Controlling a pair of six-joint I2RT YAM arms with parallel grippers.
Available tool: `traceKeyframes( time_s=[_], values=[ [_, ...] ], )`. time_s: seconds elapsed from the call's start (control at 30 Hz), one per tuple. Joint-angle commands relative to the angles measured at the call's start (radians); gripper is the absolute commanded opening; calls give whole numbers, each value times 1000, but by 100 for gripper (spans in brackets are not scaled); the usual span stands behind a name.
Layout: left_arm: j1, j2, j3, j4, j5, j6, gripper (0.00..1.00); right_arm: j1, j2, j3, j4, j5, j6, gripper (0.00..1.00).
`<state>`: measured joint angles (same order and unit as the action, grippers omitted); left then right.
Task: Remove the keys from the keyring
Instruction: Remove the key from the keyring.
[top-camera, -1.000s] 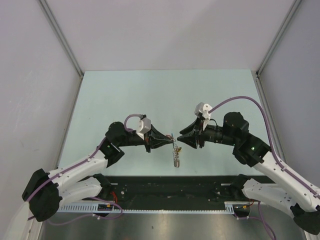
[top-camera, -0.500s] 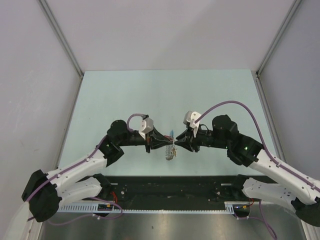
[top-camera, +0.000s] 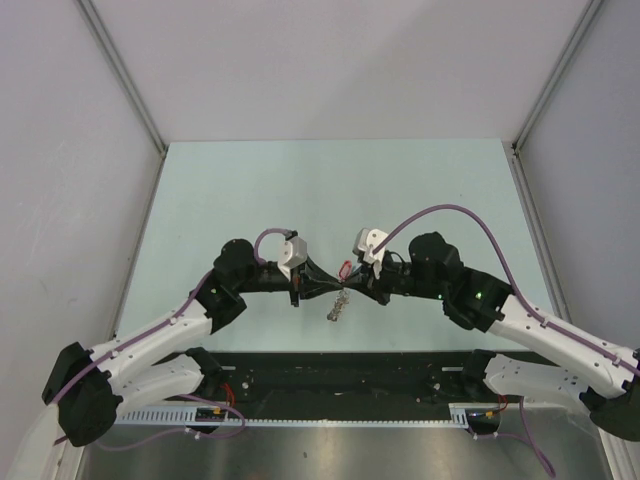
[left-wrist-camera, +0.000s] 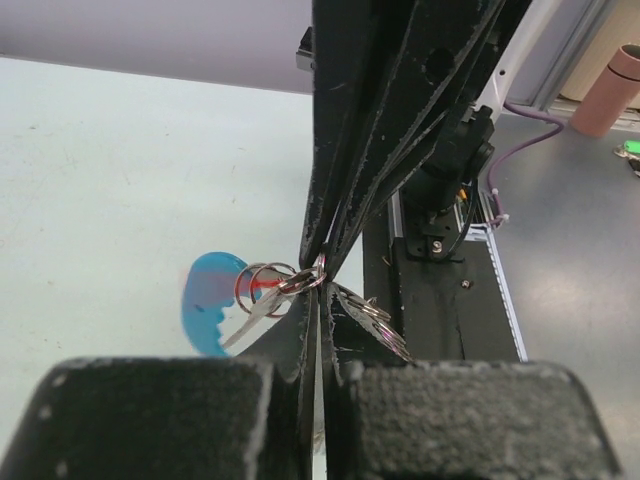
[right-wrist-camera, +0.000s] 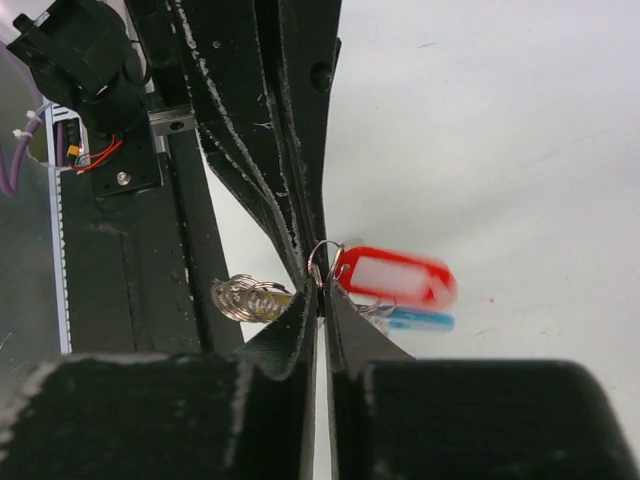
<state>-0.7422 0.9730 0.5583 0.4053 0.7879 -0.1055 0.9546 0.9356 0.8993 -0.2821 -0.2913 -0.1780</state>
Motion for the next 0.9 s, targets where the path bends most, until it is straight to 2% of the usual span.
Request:
traceKeyframes(
  time_s=[0.0,0.13,0.17,0.2,0.23,0.4,0.67,0.87],
  values=[
    [-5,-26,55,33,19,18,0,15,-4,21,64,46,-35,0],
    [-5,-37,66,0,-21,23,3,6,-40,6,112,82,-46,0],
    [-5,-45,71,-31,-18,41,7,0,-50,-5,124,83,-40,0],
    [-5,-49,84,-52,-21,50,18,-19,-67,-11,150,78,-29,0],
    [-5,-54,94,-78,-32,62,24,-31,-96,-17,167,66,-20,0],
    [-2,-112,126,-235,-96,159,36,-112,-158,-42,222,-34,12,0],
    [1,-140,172,-312,-107,250,42,-183,-173,-68,268,-193,52,0],
    [1,-125,196,-277,-76,256,43,-203,-193,-83,346,-315,104,0]
  ],
)
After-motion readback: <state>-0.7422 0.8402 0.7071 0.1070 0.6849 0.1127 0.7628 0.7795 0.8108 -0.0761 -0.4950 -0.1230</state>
